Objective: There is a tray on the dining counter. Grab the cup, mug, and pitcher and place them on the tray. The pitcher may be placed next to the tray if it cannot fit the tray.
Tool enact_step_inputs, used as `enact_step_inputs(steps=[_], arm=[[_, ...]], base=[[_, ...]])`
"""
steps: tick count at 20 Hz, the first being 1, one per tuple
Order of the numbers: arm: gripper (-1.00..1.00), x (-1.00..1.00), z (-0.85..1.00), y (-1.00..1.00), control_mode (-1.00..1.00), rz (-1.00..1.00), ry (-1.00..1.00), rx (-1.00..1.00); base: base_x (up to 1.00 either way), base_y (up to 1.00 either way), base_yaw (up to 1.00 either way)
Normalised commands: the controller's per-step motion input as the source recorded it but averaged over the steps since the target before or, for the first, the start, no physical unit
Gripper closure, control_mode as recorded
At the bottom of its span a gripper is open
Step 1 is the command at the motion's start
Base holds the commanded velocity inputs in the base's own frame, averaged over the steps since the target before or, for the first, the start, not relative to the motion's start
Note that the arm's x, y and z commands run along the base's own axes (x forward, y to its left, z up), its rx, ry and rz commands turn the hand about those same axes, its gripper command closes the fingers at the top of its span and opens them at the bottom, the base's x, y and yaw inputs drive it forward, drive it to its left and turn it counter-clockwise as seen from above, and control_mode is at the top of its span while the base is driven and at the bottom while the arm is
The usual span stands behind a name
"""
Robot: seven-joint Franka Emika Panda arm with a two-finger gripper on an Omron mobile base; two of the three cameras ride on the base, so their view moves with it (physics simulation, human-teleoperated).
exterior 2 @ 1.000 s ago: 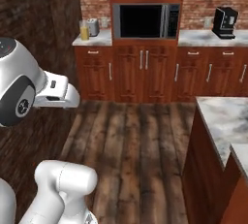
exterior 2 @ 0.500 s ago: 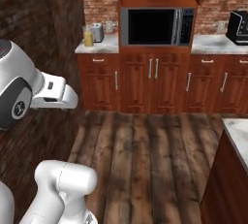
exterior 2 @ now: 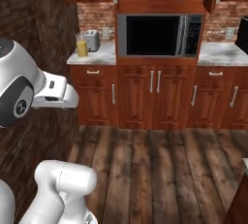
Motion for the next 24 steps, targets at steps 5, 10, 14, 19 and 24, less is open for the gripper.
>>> enact_step_inputs(steps=[5, 10, 14, 19, 24], arm=[[-1.00, 0.00, 0.00, 0.00, 1.00, 0.00, 0.00, 0.00], [-1.00, 0.00, 0.00, 0.00, 1.00, 0.00, 0.00, 0.00], [-1.00, 0.00, 0.00, 0.00, 1.00, 0.00, 0.00, 0.00], [-1.00, 0.00, 0.00, 0.00, 1.00, 0.00, 0.00, 0.00], [-1.00, 0.00, 0.00, 0.00, 1.00, 0.00, 0.00, 0.00]], base=[[0.52, 0.00, 0.00], [0.78, 0.00, 0.00], [1.00, 0.00, 0.00], [1.00, -0.13, 0.00], [0.89, -0.47, 0.01]])
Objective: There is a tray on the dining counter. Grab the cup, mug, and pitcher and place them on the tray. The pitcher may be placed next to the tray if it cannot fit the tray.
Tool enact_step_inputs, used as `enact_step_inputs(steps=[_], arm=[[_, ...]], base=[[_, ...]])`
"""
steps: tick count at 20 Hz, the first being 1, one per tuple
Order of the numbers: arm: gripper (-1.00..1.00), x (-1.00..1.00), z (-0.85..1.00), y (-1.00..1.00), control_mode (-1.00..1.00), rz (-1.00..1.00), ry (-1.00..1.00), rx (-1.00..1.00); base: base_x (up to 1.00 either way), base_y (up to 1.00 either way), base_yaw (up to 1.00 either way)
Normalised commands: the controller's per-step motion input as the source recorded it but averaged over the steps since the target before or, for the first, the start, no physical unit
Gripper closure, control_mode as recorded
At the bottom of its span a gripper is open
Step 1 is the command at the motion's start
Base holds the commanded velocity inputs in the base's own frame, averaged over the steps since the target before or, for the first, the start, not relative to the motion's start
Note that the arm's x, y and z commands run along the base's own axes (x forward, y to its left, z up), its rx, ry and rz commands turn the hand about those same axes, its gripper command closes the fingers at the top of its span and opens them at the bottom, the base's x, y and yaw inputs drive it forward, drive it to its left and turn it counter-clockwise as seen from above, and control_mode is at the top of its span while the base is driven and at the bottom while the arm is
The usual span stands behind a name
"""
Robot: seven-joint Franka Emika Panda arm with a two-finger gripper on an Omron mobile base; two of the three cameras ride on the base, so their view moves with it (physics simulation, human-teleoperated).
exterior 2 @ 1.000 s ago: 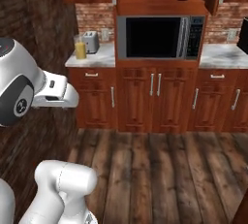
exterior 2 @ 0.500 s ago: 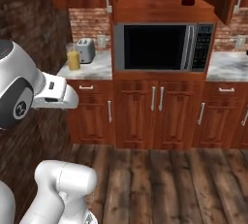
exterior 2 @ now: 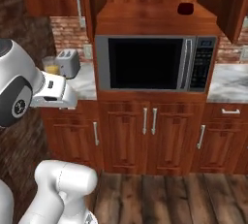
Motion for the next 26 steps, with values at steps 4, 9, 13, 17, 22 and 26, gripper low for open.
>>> enact_step_inputs(steps=[4, 9, 13, 17, 22, 26], arm=[[-1.00, 0.00, 0.00, 0.00, 1.00, 0.00, 0.00, 0.00], [-1.00, 0.00, 0.00, 0.00, 1.00, 0.00, 0.00, 0.00], [-1.00, 0.00, 0.00, 0.00, 1.00, 0.00, 0.00, 0.00], [-1.00, 0.00, 0.00, 0.00, 1.00, 0.00, 0.00, 0.00], [-1.00, 0.00, 0.00, 0.00, 1.00, 0.00, 0.00, 0.00], [-1.00, 0.00, 0.00, 0.00, 1.00, 0.00, 0.00, 0.00]], base=[[0.81, -0.63, 0.03], [0.43, -0.83, 0.09], [0.33, -0.70, 0.10], [0.72, -0.18, 0.01], [0.82, -0.01, 0.00], [0.65, 0.00, 0.00]])
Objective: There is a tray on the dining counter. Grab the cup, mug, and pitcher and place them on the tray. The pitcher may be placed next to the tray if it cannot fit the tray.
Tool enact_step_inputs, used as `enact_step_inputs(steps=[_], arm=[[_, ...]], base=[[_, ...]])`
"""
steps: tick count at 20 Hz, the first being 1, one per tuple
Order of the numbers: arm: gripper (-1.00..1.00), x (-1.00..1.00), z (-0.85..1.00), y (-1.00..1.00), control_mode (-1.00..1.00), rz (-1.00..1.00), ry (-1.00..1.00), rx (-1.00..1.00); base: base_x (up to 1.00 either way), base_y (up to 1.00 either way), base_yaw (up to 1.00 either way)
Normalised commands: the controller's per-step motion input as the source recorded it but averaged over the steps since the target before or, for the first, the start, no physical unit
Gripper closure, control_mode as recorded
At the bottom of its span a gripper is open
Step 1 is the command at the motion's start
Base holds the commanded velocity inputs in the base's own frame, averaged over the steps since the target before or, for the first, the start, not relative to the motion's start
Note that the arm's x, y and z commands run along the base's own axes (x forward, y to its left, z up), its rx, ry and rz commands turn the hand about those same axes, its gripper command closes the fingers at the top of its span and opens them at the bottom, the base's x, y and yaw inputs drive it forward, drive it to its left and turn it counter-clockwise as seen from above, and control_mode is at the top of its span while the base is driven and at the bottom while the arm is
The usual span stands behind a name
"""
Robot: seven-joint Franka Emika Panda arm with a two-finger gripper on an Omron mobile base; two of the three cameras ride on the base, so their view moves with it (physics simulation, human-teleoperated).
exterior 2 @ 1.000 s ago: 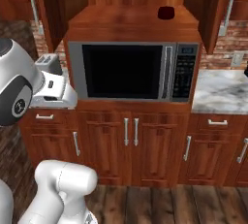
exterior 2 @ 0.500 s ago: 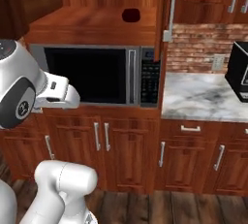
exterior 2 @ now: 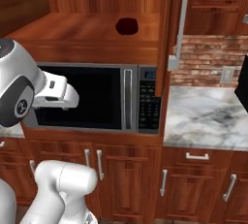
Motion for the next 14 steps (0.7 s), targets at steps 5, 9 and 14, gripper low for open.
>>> enact_step_inputs(steps=[5, 9, 14], arm=[[-1.00, 0.00, 0.00, 0.00, 1.00, 0.00, 0.00, 0.00], [-1.00, 0.00, 0.00, 0.00, 1.00, 0.00, 0.00, 0.00], [-1.00, 0.00, 0.00, 0.00, 1.00, 0.00, 0.00, 0.00]], base=[[0.61, 0.00, 0.00], [0.64, 0.00, 0.01], [0.48, -0.04, 0.03]])
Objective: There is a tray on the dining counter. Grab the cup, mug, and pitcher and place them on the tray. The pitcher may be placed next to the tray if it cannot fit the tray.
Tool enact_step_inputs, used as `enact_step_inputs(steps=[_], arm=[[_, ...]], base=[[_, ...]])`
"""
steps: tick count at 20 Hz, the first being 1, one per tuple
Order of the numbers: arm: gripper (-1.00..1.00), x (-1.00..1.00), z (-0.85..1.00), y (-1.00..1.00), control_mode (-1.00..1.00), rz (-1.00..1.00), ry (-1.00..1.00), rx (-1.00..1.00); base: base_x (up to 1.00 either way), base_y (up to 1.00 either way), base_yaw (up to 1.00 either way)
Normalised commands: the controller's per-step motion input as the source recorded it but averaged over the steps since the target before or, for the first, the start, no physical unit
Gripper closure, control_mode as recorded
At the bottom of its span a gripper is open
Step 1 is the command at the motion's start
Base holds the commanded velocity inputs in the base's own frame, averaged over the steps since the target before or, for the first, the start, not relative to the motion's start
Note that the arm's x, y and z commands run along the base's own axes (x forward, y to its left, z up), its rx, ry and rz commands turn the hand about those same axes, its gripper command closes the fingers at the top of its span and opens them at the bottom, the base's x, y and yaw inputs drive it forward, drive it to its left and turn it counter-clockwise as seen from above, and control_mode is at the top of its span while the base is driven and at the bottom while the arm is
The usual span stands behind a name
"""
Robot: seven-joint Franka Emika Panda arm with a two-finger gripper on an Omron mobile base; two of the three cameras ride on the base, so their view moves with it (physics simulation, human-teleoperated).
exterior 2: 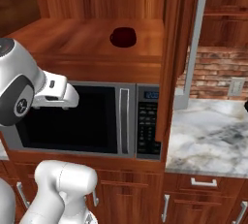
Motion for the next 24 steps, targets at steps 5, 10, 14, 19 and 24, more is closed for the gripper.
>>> enact_step_inputs(steps=[5, 10, 14, 19, 24], arm=[[-1.00, 0.00, 0.00, 0.00, 1.00, 0.00, 0.00, 0.00], [-1.00, 0.00, 0.00, 0.00, -1.00, 0.00, 0.00, 0.00], [-1.00, 0.00, 0.06, 0.00, -1.00, 0.00, 0.00, 0.00], [-1.00, 0.00, 0.50, 0.00, -1.00, -0.01, -0.12, 0.00], [-1.00, 0.00, 0.60, 0.00, -1.00, -0.04, -0.18, 0.00]], base=[[0.08, 0.00, 0.02], [0.00, 0.00, 0.00], [0.00, 0.00, 0.00], [0.00, 0.00, 0.00], [0.00, 0.00, 0.00]])
